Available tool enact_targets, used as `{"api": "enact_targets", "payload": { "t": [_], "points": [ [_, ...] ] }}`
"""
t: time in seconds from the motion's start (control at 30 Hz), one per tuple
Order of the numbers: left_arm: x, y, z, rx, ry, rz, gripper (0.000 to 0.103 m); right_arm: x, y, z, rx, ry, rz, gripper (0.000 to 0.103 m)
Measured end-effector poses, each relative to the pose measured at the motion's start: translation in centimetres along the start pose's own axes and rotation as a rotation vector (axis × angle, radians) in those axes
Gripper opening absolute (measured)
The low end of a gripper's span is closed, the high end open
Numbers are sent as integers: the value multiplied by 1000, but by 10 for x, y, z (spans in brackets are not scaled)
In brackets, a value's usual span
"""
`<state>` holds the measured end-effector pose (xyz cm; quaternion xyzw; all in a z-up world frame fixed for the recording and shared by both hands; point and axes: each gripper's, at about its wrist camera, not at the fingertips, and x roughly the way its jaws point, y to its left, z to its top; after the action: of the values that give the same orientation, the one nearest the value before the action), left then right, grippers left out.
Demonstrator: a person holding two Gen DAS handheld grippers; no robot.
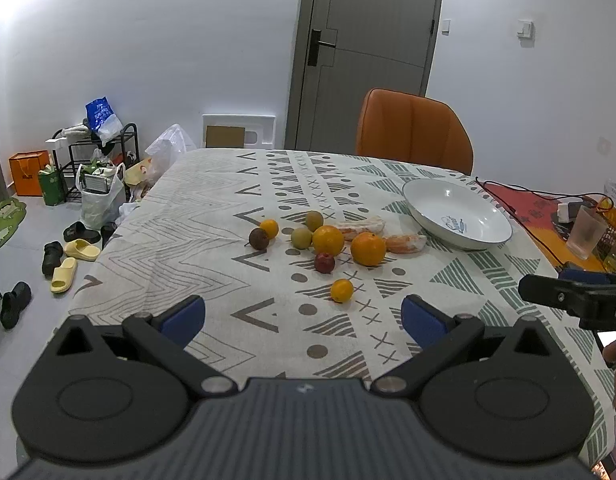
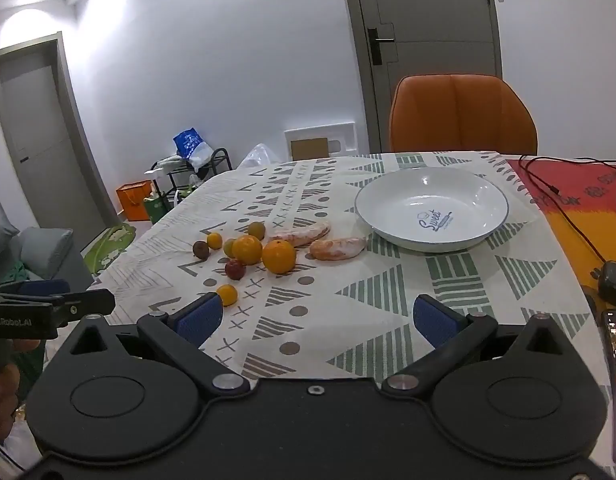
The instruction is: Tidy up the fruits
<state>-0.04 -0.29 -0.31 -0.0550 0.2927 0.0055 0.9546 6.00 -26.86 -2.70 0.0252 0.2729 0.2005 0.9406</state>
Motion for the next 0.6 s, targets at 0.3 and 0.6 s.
{"api": "enact_targets", "payload": {
  "t": [0.3, 0.6],
  "points": [
    [0, 1, 0, 1, -1, -2, 103, 1, 2, -1, -10, 5, 8, 103],
    [-2, 0, 0, -2, -8, 9, 103, 2, 3, -2, -20, 8, -9, 103]
  ]
}}
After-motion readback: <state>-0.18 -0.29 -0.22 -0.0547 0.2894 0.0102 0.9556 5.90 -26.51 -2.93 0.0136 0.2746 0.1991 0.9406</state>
